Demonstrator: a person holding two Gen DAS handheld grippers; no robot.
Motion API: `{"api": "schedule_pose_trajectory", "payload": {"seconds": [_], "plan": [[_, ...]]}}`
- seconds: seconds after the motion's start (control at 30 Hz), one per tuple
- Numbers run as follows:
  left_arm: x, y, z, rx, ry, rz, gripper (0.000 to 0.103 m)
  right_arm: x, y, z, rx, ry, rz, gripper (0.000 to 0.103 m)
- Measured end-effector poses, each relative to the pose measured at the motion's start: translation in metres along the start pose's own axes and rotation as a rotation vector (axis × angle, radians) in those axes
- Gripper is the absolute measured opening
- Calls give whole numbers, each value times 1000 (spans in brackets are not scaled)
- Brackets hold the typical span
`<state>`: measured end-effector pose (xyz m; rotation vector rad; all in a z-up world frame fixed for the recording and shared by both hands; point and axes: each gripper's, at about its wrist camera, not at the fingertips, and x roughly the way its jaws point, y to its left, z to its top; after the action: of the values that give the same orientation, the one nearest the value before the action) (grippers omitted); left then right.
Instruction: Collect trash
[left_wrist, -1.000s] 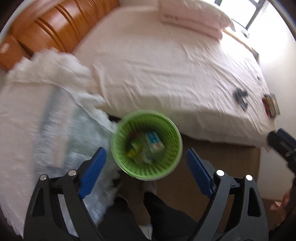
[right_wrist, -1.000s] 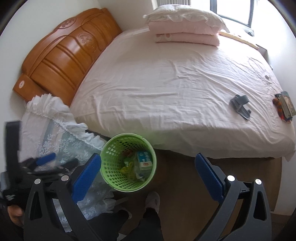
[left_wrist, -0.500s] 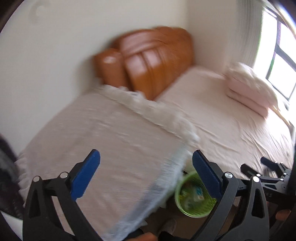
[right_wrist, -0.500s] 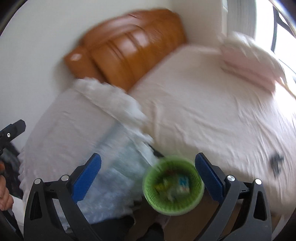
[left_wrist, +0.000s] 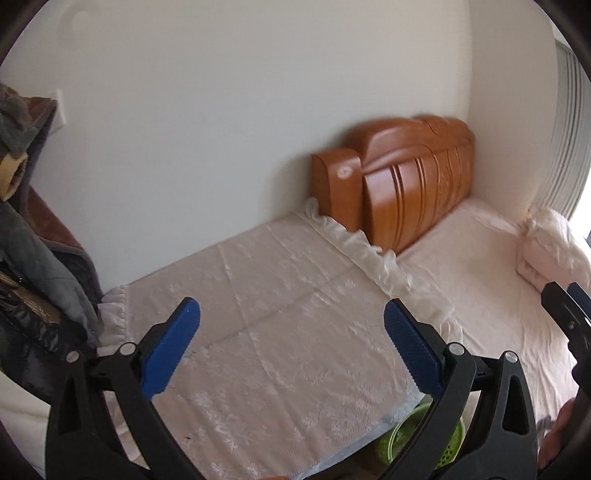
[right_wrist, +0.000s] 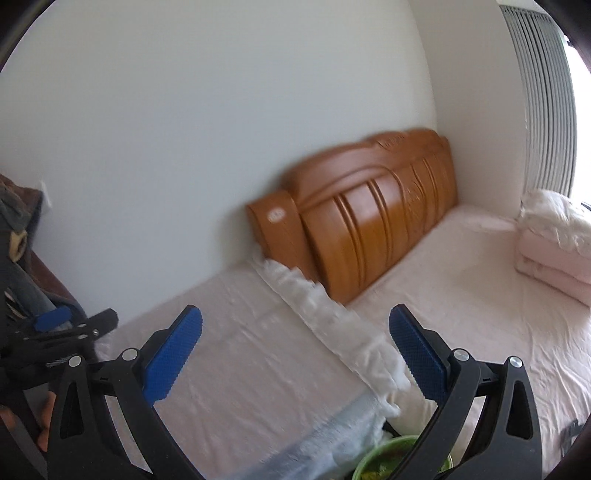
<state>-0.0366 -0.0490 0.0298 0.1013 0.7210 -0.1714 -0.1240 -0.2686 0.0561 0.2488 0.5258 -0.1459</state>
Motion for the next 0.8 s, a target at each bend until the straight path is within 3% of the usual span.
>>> {"api": "schedule_pose_trajectory", "payload": {"seconds": [0.17, 0.33, 0.8], "plan": [[5, 11, 6, -24, 8, 2, 96, -6, 14, 9, -10, -41, -14, 101], [16, 19, 4, -45, 44, -21, 96, 5, 21, 4, -17, -7, -38, 101], [22, 28, 6, -44, 48, -52, 96, 9, 35, -6, -54, 9, -91, 101]]}}
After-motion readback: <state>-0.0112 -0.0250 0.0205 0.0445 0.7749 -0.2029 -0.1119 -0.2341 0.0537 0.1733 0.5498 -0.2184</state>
